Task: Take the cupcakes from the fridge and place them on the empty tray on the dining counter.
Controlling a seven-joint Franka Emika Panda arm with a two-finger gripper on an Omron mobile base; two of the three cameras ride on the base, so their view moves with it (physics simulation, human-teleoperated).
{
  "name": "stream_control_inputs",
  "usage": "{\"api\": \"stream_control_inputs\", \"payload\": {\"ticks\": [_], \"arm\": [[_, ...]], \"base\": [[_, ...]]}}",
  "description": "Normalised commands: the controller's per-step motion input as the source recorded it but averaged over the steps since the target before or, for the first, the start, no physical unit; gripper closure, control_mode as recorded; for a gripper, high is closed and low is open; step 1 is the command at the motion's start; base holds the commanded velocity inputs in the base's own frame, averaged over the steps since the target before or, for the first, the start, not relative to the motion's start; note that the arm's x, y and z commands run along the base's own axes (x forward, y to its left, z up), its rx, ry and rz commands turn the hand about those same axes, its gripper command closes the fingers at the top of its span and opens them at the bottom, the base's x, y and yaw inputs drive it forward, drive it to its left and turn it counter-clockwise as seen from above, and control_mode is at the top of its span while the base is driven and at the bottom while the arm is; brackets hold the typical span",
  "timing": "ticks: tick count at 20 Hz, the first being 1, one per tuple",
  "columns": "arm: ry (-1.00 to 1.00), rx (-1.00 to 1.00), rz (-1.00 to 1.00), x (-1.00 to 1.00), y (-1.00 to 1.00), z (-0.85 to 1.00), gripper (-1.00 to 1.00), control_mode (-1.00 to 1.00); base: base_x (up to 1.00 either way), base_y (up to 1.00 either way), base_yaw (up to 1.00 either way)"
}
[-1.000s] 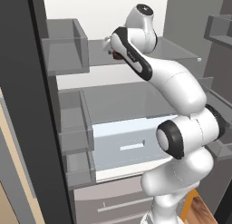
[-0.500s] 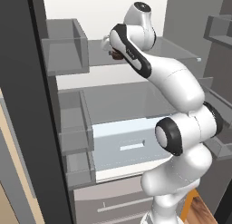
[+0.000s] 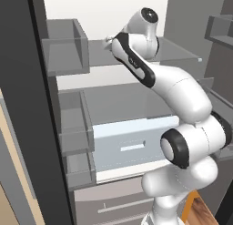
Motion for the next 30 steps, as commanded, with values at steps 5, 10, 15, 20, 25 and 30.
{"api": "stream_control_inputs", "payload": {"ticks": [5, 10, 15, 20, 25, 30], "arm": [[-0.15, 0.00, 0.03, -0.25, -0.01, 0.85, 1.00, -1.00], [-0.04, 0.00, 0.04, -0.85, -0.22, 0.73, 1.00, -1.00], [-0.46, 0.00, 0.12, -1.00, -0.42, 0.00, 1.00, -1.00], [-0.50, 0.02, 0.10, -1.00, -0.39, -0.01, 1.00, -1.00], [-0.07, 0.00, 0.07, -1.00, -0.31, 0.03, 1.00, -1.00], [0.13, -0.03, 0.05, -1.00, -0.01, 0.00, 1.00, -1.00]], "base": [[0.00, 0.00, 0.00], [0.00, 0.00, 0.00], [0.00, 0.00, 0.00], [0.00, 0.00, 0.00], [0.00, 0.00, 0.00], [0.00, 0.00, 0.00]]}}
